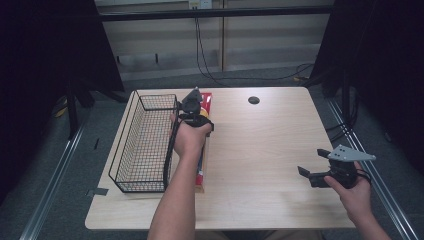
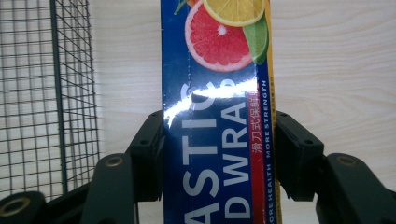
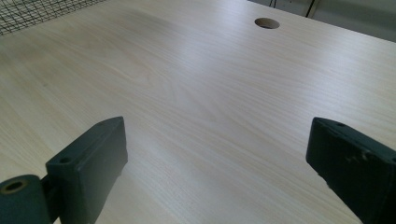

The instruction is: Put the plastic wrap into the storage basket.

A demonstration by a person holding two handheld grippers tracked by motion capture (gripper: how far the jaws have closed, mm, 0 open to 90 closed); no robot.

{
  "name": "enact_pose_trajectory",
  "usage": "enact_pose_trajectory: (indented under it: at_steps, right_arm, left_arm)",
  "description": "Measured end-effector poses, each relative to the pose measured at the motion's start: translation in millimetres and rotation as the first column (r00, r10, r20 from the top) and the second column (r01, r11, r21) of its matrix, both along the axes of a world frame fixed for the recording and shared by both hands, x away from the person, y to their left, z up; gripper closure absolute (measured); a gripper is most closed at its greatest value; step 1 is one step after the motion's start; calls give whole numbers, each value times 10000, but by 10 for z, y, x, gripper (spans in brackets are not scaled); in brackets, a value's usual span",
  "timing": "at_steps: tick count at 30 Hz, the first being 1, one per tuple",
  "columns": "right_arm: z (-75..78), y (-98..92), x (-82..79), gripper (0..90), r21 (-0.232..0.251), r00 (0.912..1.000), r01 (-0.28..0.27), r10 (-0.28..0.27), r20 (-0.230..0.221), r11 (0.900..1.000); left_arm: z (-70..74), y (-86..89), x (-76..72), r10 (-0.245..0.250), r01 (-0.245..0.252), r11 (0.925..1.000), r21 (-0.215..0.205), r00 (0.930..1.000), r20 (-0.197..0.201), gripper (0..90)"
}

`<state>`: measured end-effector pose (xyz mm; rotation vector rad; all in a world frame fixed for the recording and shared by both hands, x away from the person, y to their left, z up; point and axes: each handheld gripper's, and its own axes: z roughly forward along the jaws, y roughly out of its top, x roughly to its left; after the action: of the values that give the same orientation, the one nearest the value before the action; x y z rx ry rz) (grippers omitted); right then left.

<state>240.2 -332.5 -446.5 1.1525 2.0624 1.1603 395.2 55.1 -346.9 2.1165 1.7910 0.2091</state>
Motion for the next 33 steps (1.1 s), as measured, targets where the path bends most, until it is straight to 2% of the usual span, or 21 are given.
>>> enact_pose_trajectory:
  at_steps: [6,10,16,33]
  right_arm:
    - [4,3,-2,48,34,10000,35,-35,-7,10000]
    - [2,5,-2,48,10,10000,-1,1,-63,10000]
    - [6,10,-1,48,-5,10000,-33,33,-44,10000]
    - [8,19,8,48,17,10000,-32,32,-26,10000]
  left_arm:
    - [59,71,1,202,-201,9997,-111,9998,79,439]
    - [83,122,-5,198,-198,9998,3,9997,154,439]
    - [93,202,-9,411,-410,9991,-84,9991,138,438]
    - [140,456,-13,883,-884,9961,37,9959,178,438]
